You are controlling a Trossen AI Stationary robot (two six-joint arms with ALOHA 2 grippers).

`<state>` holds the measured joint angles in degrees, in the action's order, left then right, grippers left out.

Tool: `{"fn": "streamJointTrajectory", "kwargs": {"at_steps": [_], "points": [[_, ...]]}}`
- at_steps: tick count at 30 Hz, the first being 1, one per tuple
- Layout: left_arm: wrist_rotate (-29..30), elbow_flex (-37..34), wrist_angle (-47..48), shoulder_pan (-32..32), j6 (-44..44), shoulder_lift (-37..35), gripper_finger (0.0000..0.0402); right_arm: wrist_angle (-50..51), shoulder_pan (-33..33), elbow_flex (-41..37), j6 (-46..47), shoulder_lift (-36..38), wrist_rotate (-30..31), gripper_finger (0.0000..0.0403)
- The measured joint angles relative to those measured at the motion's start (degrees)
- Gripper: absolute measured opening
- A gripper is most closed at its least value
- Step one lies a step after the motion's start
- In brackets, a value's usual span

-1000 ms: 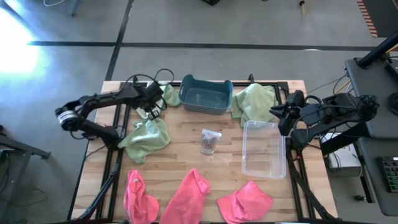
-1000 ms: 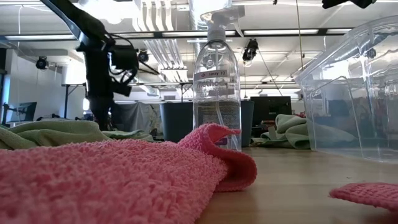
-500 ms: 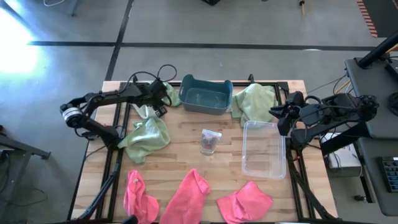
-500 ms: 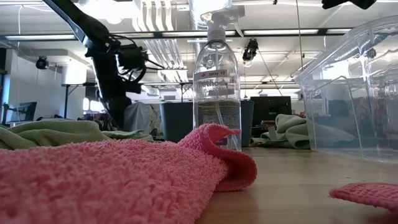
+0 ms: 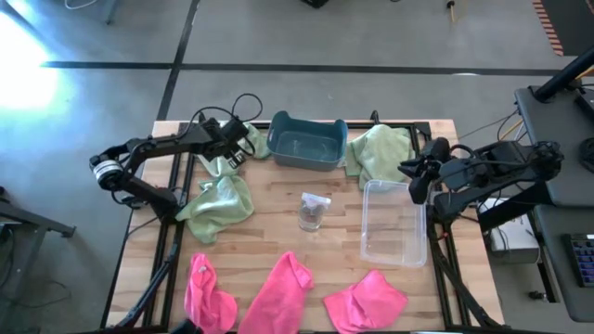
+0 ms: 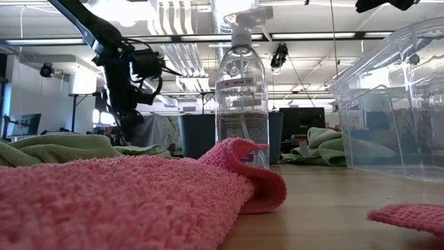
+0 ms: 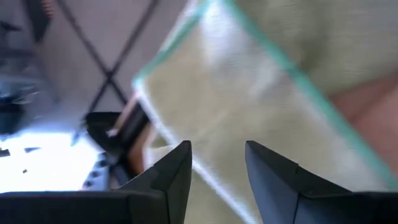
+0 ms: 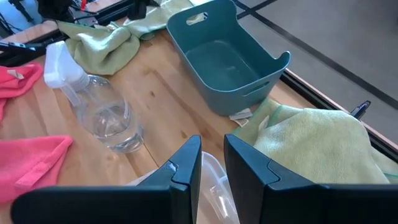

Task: Sort microfiber towel by color & place in baskets
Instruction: Put the green microfiber towel into the blue bin

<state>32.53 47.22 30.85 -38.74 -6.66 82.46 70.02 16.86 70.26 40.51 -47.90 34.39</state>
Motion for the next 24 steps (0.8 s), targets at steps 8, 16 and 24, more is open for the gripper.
{"fn": "streamJointTrajectory", "kwargs": {"at_steps": [8,16,24], "points": [[-5.13,-0.10,1.43,-1.81,3.83,0.60,0.0135,-0.04,-0.02,0.02,0.00,-2.11,0.07,0.0063],[-4.58,-0.22,1.04,-3.08,2.97,8.07,0.0135,-0.04,0.00,-0.02,0.00,-4.39,-0.04,0.0063],[-4.03,0.99,0.02,-3.04,2.67,14.02,0.0135,-0.04,0.00,-0.02,0.02,-5.56,-0.36,0.0063]]}}
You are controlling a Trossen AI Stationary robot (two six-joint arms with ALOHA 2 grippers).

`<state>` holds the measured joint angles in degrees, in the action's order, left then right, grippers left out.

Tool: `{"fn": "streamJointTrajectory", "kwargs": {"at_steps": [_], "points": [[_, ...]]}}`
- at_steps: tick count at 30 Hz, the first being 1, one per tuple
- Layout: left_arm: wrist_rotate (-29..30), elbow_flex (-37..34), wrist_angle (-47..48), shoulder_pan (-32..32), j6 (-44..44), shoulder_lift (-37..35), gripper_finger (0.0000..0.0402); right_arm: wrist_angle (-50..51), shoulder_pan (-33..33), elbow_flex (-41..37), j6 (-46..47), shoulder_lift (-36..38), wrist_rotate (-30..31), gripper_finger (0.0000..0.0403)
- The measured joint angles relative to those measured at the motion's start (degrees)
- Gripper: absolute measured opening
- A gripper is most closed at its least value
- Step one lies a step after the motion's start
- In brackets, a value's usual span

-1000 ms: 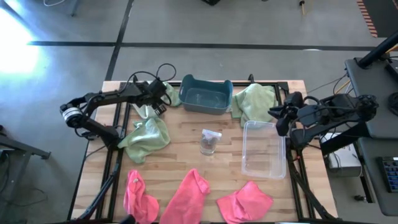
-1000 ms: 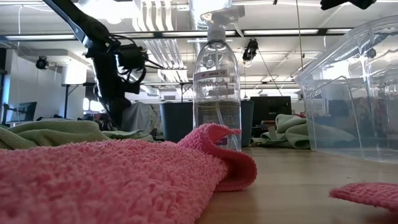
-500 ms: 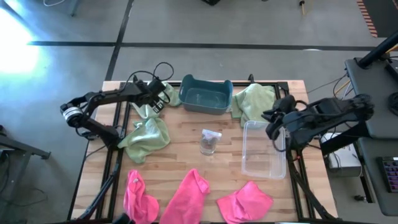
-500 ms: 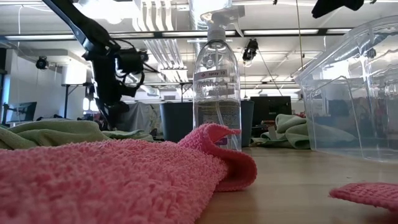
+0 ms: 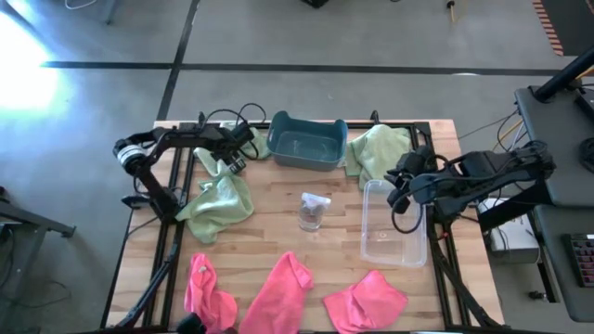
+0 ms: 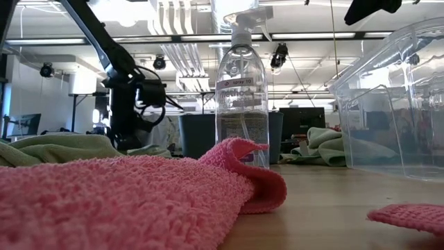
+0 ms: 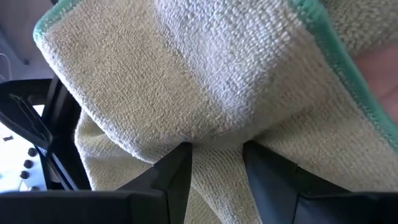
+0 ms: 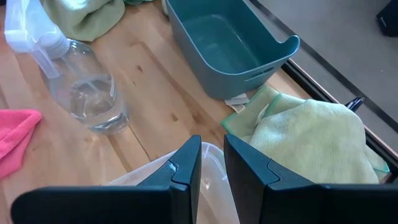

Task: Sort microfiber towel by color & place in baskets
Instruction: Put the green microfiber towel into the blue bin

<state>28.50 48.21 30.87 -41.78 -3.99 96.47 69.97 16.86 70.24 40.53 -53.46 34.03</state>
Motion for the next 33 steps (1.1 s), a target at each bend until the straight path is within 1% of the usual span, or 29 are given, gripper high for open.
{"fn": "streamJointTrajectory", "kwargs": {"at_steps": [4,9,15,22,26,33], "points": [[0.69,0.82,-0.82,0.00,-0.02,1.52,0.0135,-0.02,0.00,0.00,0.65,-0.29,-0.10,0.0063],[0.31,1.06,-2.00,-0.03,0.01,1.70,0.0135,0.02,0.00,0.00,1.89,-0.23,-0.12,0.0063],[-2.99,1.07,-2.35,-0.15,1.51,1.63,0.0135,0.02,0.00,0.02,1.91,-0.27,-0.12,0.0063],[-4.36,1.05,-2.21,-0.13,4.62,1.70,0.0133,0.02,0.00,0.02,1.91,-0.25,-0.10,0.0063],[-7.26,1.03,-2.21,-0.11,6.63,1.70,0.0118,0.02,0.00,0.02,1.91,-0.25,-0.12,0.0063],[-8.33,1.00,-2.07,-0.09,9.42,1.74,0.0084,0.03,0.00,0.03,1.91,-0.29,-0.10,0.0063]]}}
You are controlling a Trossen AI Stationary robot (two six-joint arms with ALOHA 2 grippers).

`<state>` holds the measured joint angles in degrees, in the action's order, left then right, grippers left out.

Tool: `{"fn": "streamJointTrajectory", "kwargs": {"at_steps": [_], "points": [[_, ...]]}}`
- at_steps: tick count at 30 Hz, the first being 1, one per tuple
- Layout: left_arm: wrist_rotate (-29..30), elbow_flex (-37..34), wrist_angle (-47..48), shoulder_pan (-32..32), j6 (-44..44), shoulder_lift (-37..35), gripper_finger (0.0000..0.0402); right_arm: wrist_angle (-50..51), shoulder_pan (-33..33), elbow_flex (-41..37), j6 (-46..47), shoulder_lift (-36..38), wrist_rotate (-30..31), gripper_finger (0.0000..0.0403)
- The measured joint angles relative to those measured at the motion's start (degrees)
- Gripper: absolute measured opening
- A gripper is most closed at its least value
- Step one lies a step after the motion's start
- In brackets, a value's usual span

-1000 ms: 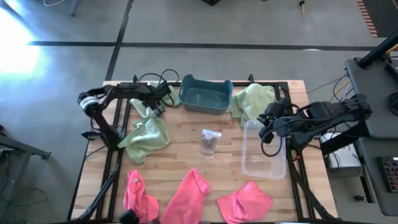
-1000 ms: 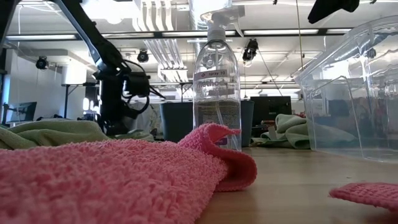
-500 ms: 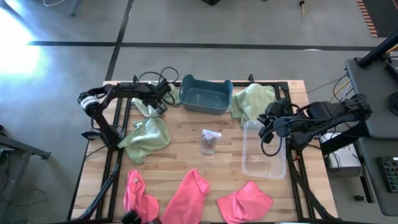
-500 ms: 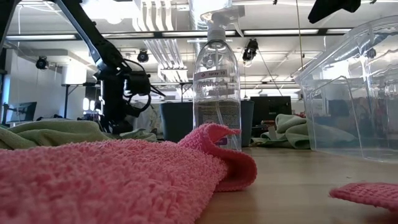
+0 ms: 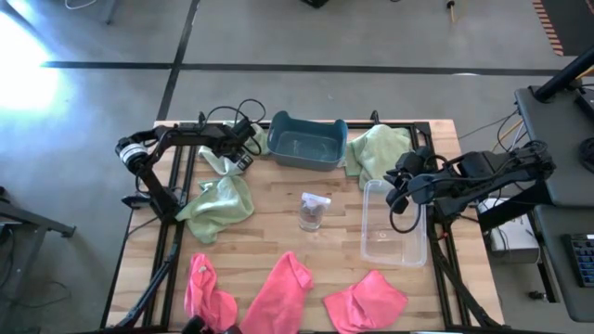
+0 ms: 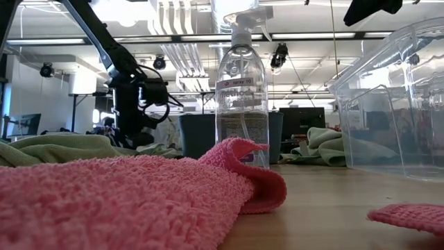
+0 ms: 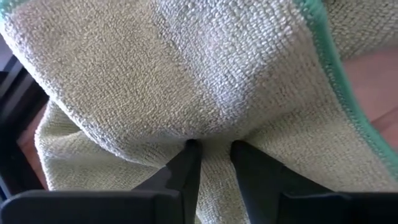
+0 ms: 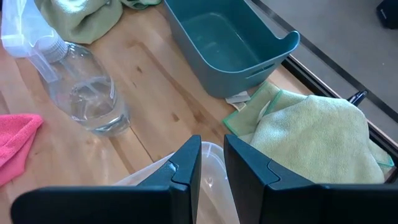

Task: Sort microfiber towel by color & place in baskets
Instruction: Put the green microfiber towel into the blue bin

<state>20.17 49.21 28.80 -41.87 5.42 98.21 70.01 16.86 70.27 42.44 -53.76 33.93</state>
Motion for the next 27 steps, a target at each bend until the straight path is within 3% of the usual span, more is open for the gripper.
{"fn": "streamJointTrajectory", "kwargs": {"at_steps": [13,27], "points": [[-0.39,-0.09,-0.19,0.09,1.11,0.07,0.0038,0.01,0.00,0.05,0.02,0.00,0.00,0.0063],[-8.19,-0.02,-0.51,0.17,-0.39,-0.82,0.0101,-0.01,-0.02,0.05,0.02,0.00,0.00,0.0063]]}}
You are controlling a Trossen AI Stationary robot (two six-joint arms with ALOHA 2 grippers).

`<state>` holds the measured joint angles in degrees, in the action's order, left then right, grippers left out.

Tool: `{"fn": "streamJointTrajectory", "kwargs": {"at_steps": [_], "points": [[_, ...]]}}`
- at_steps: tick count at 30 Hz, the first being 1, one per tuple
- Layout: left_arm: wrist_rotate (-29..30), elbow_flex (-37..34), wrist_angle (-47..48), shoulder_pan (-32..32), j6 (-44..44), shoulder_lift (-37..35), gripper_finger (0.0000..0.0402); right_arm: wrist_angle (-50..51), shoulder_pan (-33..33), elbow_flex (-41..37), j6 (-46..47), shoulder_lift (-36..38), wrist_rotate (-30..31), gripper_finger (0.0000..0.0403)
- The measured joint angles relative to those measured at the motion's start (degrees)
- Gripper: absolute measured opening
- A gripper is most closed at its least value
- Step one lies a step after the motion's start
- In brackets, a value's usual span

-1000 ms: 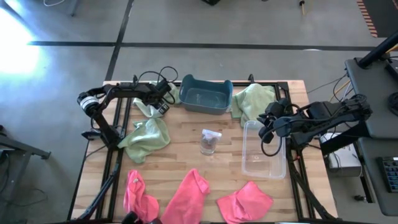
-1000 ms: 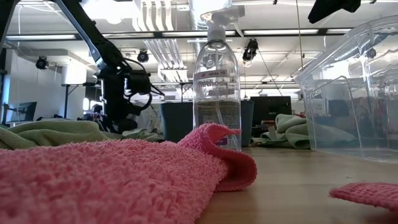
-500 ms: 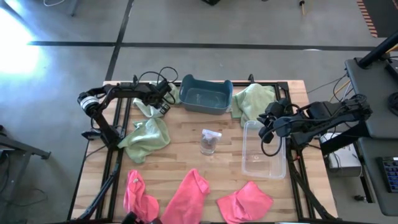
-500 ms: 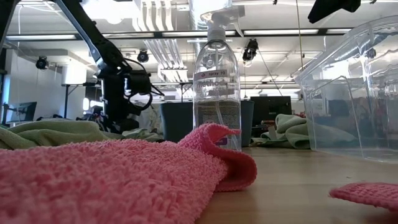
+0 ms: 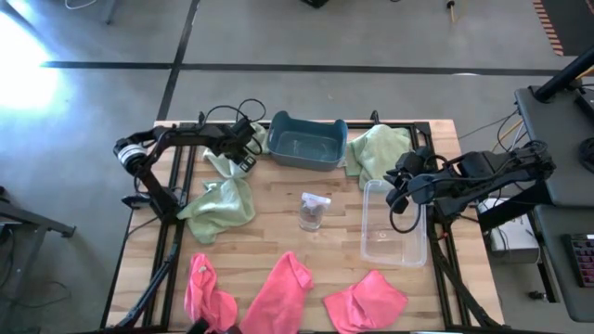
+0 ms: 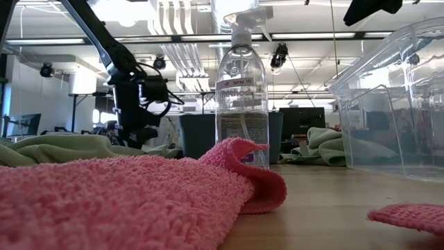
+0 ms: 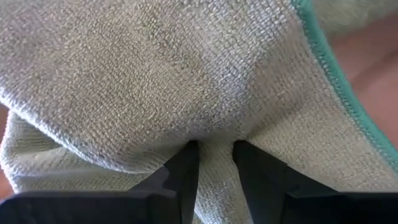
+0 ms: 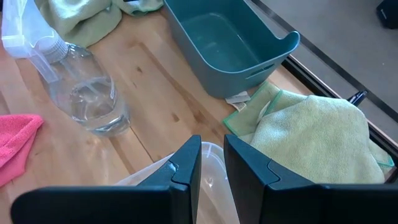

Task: Sort microfiber towel by color & place in baskets
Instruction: Put the green microfiber towel into the blue bin

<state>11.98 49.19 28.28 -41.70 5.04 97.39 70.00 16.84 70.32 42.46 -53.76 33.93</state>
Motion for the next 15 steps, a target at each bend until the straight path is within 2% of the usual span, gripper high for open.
{"fn": "streamJointTrajectory", "kwargs": {"at_steps": [9,15], "points": [[-8.95,3.65,6.67,0.09,-3.41,-2.26,0.0126,0.00,0.02,0.00,1.01,0.00,0.00,0.0063],[-9.21,3.28,7.83,0.08,-5.09,-0.39,0.0147,-0.02,0.00,0.00,1.40,0.00,0.02,0.0063]]}}
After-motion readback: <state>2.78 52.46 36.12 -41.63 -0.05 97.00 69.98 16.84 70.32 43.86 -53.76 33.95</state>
